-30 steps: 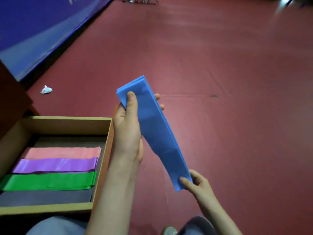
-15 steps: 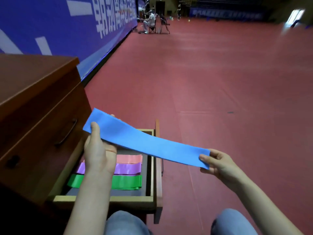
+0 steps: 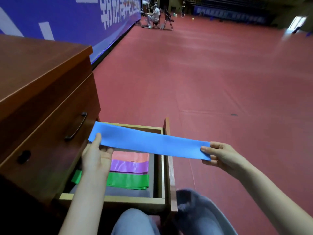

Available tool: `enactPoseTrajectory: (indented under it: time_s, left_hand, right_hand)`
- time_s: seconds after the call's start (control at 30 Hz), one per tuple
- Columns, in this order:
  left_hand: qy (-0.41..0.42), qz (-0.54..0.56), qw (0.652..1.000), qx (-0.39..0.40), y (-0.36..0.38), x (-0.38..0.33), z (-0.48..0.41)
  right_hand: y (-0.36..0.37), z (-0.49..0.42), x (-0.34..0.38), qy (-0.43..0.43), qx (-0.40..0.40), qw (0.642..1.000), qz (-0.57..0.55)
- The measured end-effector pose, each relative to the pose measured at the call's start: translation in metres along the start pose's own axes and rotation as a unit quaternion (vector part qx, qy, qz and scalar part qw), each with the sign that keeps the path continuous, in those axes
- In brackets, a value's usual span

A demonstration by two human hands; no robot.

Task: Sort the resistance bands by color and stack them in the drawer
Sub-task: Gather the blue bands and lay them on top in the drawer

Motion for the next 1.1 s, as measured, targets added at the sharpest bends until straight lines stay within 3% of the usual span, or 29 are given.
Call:
enactPoseTrajectory:
  time_s: [0.1,0.27,0.67,0.9,1.1]
  left_hand:
    - [-0.015,-0.012,1.0,0.006,0.006,0.013,-0.008]
    - [-0.031,-0.06,0.995,-0.079,0.0,0.032,-0.042]
    - [0.034,-0.11,0.983,-0.145,-0.01,0.037,-0.164]
    - [0.062,-0.135,0.966,-0.21,-0.042,0.037,-0.22]
    - [0.046,-0.113,0.96,-0.252,-0.06,0.053,-0.244]
  right_hand:
    - [0.001,-0.017,-0.008,0.017,-0.006,1.0,0.023]
    - [0.011,-0.059,-0.018,0.032,-0.049,0.991,0.119]
    - [0.089,-0.174,-0.031,0.006,-0.019,0.98,0.2]
    - [0.135,-0.243,-0.059,0.058,-0.003,0.966,0.252]
    - [0.147,-0.276,-0.105,0.096,-0.037,0.947,0.305]
Point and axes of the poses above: each hand's wrist, its own z-axis away from the middle knuckle, its own y-axis out of the palm, x = y × z, the point moved 7 cm from there along -z, towards the middle knuckle, and after that the axes turned 3 degrees about -y, right-handed, at the moved point
